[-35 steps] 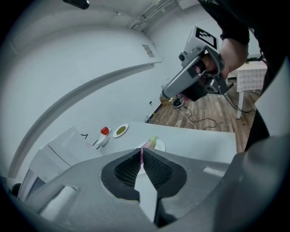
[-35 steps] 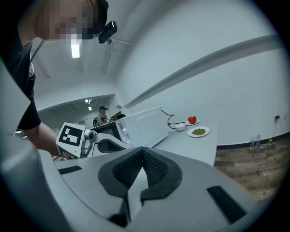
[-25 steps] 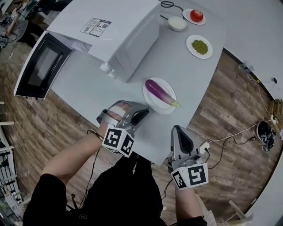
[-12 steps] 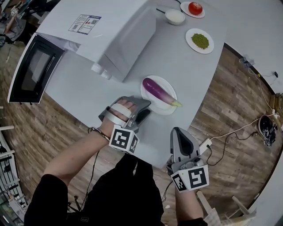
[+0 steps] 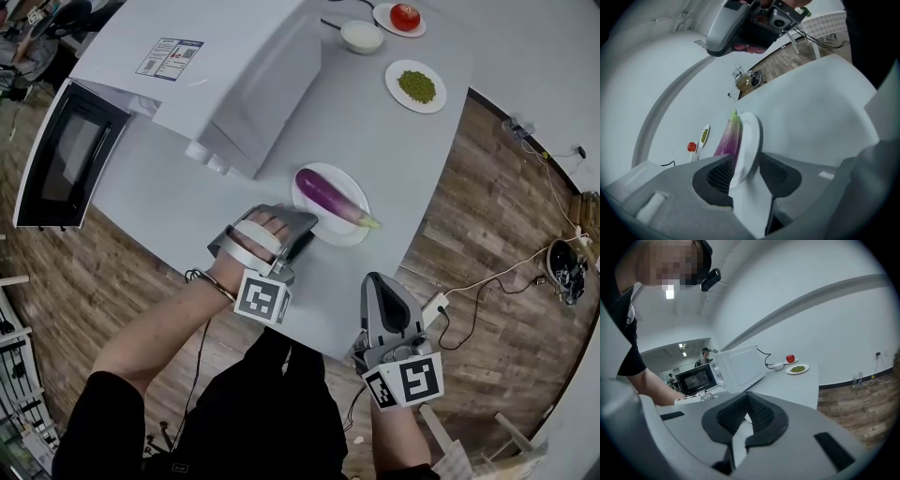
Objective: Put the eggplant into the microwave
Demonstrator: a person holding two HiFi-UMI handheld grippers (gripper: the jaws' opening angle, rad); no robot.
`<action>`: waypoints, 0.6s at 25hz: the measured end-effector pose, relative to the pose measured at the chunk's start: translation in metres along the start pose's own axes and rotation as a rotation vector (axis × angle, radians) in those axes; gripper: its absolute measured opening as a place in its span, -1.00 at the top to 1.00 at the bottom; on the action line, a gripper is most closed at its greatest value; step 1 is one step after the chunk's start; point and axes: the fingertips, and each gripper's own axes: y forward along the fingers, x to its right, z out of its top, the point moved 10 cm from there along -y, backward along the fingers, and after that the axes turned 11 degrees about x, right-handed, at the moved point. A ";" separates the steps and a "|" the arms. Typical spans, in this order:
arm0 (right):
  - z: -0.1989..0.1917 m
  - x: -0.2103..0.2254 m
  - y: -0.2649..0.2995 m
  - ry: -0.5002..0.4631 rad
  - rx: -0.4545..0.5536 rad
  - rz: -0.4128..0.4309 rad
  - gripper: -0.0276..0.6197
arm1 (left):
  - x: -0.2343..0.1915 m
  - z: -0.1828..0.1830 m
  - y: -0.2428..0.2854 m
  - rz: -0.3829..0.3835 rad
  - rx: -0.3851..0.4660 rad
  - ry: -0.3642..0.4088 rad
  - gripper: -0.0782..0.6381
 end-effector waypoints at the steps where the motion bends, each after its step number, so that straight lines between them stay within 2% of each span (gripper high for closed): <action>1: -0.001 0.000 0.000 0.001 0.000 -0.001 0.89 | 0.001 0.000 0.001 0.004 -0.001 0.010 0.32; 10: -0.004 0.000 -0.007 0.006 -0.003 -0.011 0.89 | 0.004 0.000 0.006 0.052 0.000 0.117 0.34; 15: -0.005 0.000 -0.008 0.009 -0.004 -0.012 0.89 | 0.010 -0.002 0.008 0.046 -0.013 0.197 0.51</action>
